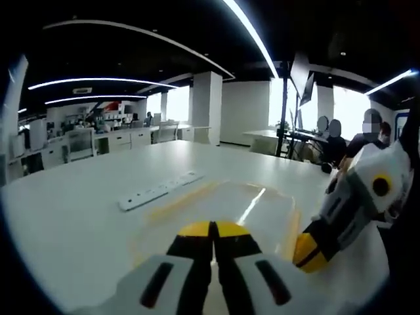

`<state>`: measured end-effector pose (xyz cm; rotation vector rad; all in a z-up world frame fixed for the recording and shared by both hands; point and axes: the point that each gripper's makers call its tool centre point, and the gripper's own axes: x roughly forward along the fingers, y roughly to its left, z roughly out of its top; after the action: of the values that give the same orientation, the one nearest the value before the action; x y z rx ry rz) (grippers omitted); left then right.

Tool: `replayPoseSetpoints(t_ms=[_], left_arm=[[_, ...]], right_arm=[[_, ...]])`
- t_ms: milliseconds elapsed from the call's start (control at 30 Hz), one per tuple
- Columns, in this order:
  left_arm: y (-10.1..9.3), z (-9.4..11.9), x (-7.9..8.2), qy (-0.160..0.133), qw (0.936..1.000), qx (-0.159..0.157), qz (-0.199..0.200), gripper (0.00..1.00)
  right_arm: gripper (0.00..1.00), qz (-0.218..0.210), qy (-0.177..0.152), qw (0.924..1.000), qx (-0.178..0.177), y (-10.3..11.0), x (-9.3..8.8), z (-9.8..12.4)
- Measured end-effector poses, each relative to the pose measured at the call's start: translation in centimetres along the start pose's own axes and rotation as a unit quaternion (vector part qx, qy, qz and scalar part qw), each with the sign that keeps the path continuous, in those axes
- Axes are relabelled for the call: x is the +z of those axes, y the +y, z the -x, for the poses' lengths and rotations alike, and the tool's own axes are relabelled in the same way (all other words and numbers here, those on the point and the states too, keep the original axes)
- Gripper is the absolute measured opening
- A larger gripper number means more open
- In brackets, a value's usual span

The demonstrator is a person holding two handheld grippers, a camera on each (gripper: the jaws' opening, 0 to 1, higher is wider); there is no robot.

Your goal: Snap each plastic latch of the storage box into its locked position after aligning the lid with the box until every specified latch is closed and the lid sits flush.

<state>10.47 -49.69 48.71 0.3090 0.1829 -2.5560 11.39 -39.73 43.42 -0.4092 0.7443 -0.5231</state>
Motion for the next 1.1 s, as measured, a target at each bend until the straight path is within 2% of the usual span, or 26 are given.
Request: replayPoseSetpoints(t_ms=[267, 500, 600, 833, 967, 1100], left_arm=[[0.0, 0.1, -0.1, 0.002, 0.9999, 0.009, -0.006, 0.00], [-0.2, 0.1, -0.1, 0.010, 0.9999, 0.003, -0.011, 0.00], [-0.6, 0.5, -0.3, 0.009, 0.9998, -0.013, -0.007, 0.00], [-0.9, 0.5, -0.3, 0.015, 0.9997, -0.013, -0.011, 0.00], [-1.0, 0.6, -0.3, 0.015, 0.9997, -0.015, -0.011, 0.00], [-1.1, 0.6, -0.3, 0.017, 0.9997, -0.013, -0.012, 0.00]], right_arm=[[0.00, 0.009, 0.011, 0.9999, -0.007, 0.1, -0.7, -0.5], [0.00, 0.005, 0.012, 0.9999, -0.007, -0.2, -0.7, -0.4], [0.00, 0.001, 0.013, 0.9999, -0.003, 0.3, -1.0, -0.7], [0.00, 0.016, 0.019, 0.9996, -0.009, 0.5, -1.1, -0.8], [0.00, 0.003, 0.026, 0.9996, 0.005, 0.5, -1.1, -0.7], [0.00, 0.008, 0.034, 0.9994, 0.004, 0.6, -1.4, -0.2]])
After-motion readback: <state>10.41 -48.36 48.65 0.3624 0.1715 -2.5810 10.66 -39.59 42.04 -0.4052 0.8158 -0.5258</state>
